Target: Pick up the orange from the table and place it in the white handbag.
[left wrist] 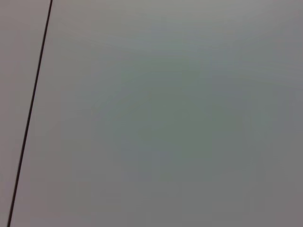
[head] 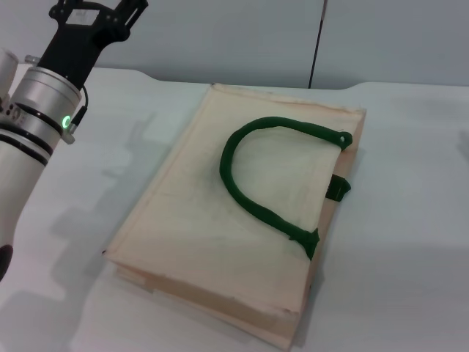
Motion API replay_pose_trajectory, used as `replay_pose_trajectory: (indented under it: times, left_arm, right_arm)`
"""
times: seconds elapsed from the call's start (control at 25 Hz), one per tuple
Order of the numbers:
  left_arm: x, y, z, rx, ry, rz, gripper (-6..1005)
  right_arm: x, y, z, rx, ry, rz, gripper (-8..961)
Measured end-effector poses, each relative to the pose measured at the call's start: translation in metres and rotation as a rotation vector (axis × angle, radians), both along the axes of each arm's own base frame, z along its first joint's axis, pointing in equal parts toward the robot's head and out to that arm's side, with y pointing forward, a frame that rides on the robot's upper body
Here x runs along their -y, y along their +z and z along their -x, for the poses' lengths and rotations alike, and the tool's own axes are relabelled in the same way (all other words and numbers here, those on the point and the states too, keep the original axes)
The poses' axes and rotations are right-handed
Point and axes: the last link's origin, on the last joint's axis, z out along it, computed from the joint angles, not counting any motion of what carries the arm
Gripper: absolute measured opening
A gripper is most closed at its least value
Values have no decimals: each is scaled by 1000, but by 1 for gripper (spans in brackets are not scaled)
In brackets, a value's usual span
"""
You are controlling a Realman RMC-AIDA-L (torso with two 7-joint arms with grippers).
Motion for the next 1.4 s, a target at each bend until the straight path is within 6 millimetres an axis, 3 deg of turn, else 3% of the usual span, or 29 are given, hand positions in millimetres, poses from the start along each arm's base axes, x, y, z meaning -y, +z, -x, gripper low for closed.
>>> replay_pose_trajectory:
  times: [1.4]
  left_arm:
    - [-1,0,0,-1,2,3,861]
  right_arm:
    - [1,0,-1,0,-4,0,892]
